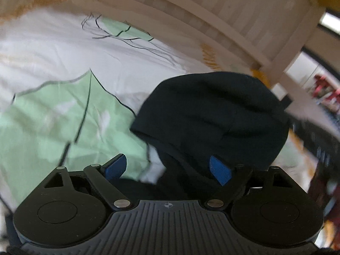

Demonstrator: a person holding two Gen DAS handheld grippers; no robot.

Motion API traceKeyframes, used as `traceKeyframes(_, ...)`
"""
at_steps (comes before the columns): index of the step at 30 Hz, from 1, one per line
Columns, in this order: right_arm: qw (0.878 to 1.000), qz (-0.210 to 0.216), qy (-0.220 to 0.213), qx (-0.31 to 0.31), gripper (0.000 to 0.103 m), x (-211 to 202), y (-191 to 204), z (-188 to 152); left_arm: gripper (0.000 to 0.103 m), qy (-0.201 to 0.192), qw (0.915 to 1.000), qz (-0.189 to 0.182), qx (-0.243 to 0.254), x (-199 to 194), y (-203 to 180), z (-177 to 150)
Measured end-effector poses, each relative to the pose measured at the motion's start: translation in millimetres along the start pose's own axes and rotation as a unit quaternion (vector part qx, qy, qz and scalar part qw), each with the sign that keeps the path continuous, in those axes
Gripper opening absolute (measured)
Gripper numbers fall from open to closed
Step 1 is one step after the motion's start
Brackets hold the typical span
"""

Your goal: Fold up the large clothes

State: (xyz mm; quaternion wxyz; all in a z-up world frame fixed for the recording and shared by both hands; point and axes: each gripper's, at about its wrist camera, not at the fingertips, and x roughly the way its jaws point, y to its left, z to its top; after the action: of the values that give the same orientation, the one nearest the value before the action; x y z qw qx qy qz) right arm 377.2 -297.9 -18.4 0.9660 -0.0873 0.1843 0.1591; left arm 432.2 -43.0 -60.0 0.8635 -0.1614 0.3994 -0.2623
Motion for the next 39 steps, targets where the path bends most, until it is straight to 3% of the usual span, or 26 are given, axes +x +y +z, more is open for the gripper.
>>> traceKeyframes(4, 0.999, 0.018, -0.016, -0.037, 0.009, -50, 33, -14, 0.087, 0.003, 0.9987, -0.041, -0.029, -31, 4, -14)
traceKeyframes(8, 0.995, 0.027, -0.006, -0.095, 0.009, -85, 69, -42, 0.088, 0.011, 0.9982, -0.05, -0.03, -53, 6, -29)
traceKeyframes(13, 0.986, 0.059, 0.051, -0.146, 0.009, -104, 108, -85, 0.089, 0.039, 0.9969, -0.054, -0.041, -60, 12, -50)
traceKeyframes(14, 0.986, 0.063, 0.064, -0.143, 0.013, -105, 112, -90, 0.089, 0.045, 0.9968, -0.05, -0.042, -59, 12, -53)
traceKeyframes(16, 0.989, 0.064, 0.083, -0.103, 0.017, -108, 113, -95, 0.089, 0.053, 0.9962, -0.048, -0.05, -56, 16, -58)
traceKeyframes(17, 0.991, 0.064, 0.087, -0.076, 0.025, -109, 109, -95, 0.089, 0.055, 0.9956, -0.05, -0.057, -54, 17, -59)
traceKeyframes(18, 0.993, 0.066, 0.091, -0.04, 0.042, -109, 102, -93, 0.089, 0.056, 0.9952, -0.05, -0.062, -53, 17, -59)
traceKeyframes(21, 0.992, 0.056, 0.096, 0.064, 0.066, -113, 83, -91, 0.089, 0.06, 0.995, -0.048, -0.063, -48, 16, -58)
traceKeyframes(25, 0.972, 0.045, 0.118, 0.199, 0.067, -104, 59, -89, 0.089, 0.064, 0.9952, -0.041, -0.062, -37, 13, -58)
traceKeyframes(28, 0.941, 0.032, 0.14, 0.305, 0.071, -88, 41, -93, 0.089, 0.065, 0.9938, -0.037, -0.082, -32, 16, -60)
traceKeyframes(31, 0.911, 0.038, 0.144, 0.385, 0.071, -72, 28, -95, 0.089, 0.061, 0.994, -0.033, -0.084, -30, 14, -61)
traceKeyframes(32, 0.908, 0.034, 0.149, 0.39, 0.07, -65, 29, -97, 0.089, 0.061, 0.9941, -0.032, -0.083, -31, 14, -61)
traceKeyframes(33, 0.909, 0.022, 0.156, 0.385, 0.061, -56, 32, -92, 0.089, 0.061, 0.9943, -0.031, -0.081, -32, 13, -61)
traceKeyframes(34, 0.914, 0.014, 0.157, 0.373, 0.05, -49, 34, -85, 0.089, 0.061, 0.9945, -0.031, -0.08, -34, 12, -61)
traceKeyframes(35, 0.923, 0.005, 0.156, 0.353, 0.015, -46, 36, -77, 0.089, 0.06, 0.9947, -0.031, -0.078, -36, 11, -61)
traceKeyframes(39, 0.964, 0.013, 0.076, 0.254, 0.016, -70, 42, -51, 0.089, 0.058, 0.9957, -0.036, -0.063, -42, 4, -64)
